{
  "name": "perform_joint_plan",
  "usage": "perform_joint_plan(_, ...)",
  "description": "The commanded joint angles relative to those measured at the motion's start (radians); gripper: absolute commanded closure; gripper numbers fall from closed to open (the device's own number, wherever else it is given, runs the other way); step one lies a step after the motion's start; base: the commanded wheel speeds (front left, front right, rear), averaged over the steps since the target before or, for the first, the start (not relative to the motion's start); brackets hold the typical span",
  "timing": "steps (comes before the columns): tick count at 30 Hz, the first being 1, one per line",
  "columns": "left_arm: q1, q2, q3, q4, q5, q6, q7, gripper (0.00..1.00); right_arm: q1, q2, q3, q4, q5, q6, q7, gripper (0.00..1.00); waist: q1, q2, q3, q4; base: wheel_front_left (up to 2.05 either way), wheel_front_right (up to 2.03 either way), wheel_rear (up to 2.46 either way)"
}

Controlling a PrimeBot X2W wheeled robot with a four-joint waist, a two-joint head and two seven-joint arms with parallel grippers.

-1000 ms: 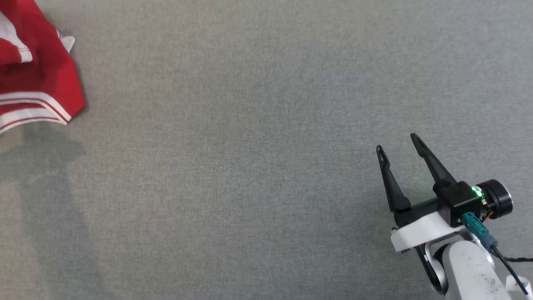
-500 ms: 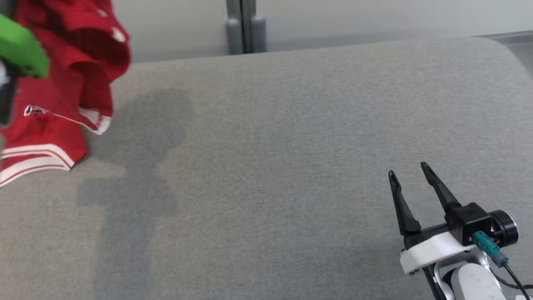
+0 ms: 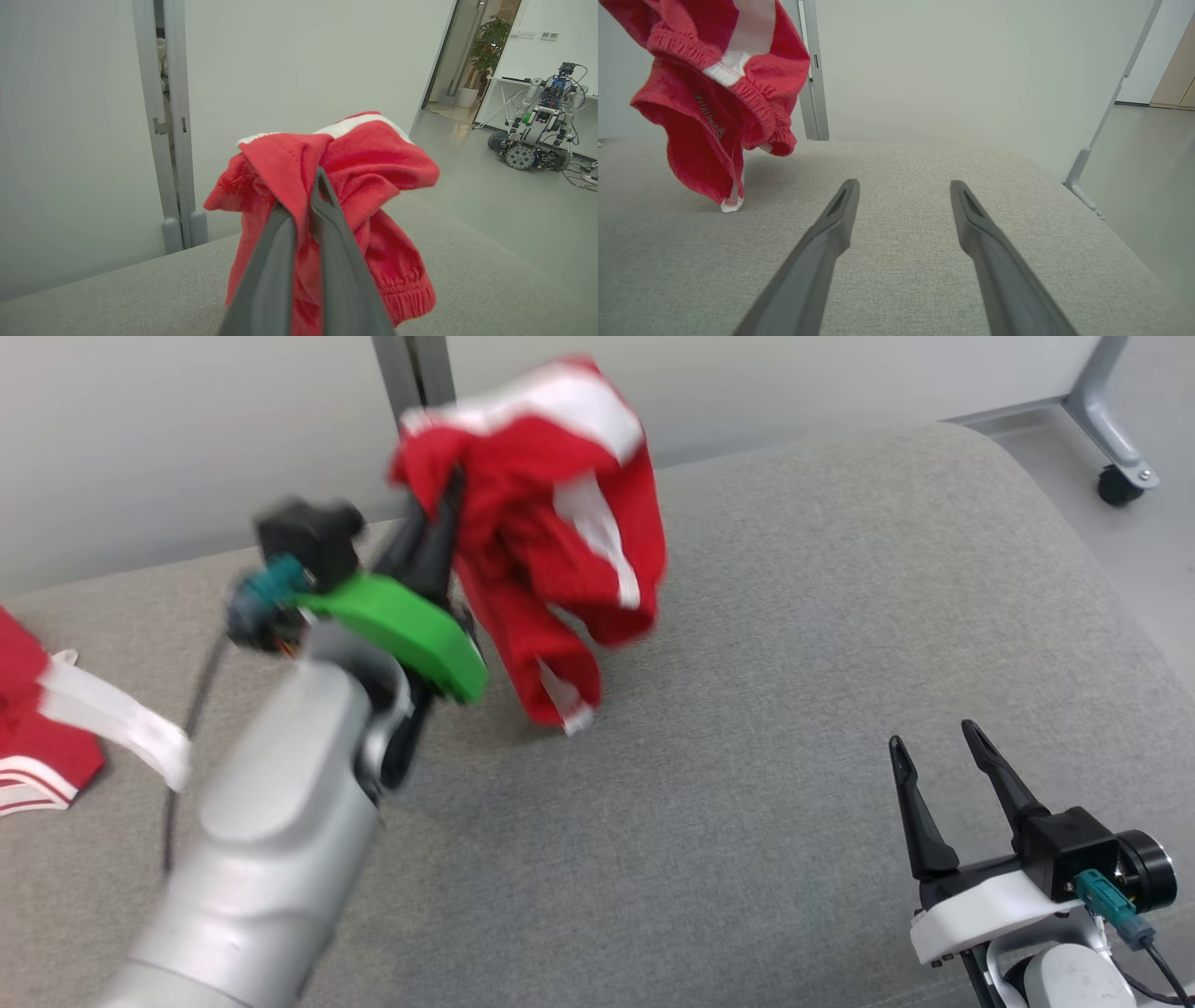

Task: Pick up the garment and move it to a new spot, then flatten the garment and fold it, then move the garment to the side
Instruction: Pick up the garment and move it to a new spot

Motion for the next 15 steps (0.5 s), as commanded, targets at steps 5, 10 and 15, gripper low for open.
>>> perform_joint_plan(5, 0.149, -0.055, -0.021, 0.104, -0.009, -0.003, -0.036, 1.00, -0.013, -0.003, 0.002, 0.000, 0.007, -0.001, -0.002, 0.00, 0.0000, -0.0001, 0.033, -0.038, 0.00, 0.00, 0.00)
perform_joint_plan(10, 0.243, -0.055, -0.001, 0.188, 0.001, 0.000, -0.050, 1.00, -0.015, -0.003, -0.004, -0.004, 0.003, -0.001, -0.002, 0.00, 0.0000, -0.0001, 0.051, -0.040, 0.00, 0.00, 0.00)
perform_joint_plan(15, 0.326, -0.048, 0.065, 0.191, 0.020, -0.007, -0.051, 1.00, -0.018, -0.003, -0.010, -0.003, -0.003, -0.001, -0.002, 0.00, 0.0000, -0.0001, 0.067, -0.017, 0.00, 0.00, 0.00)
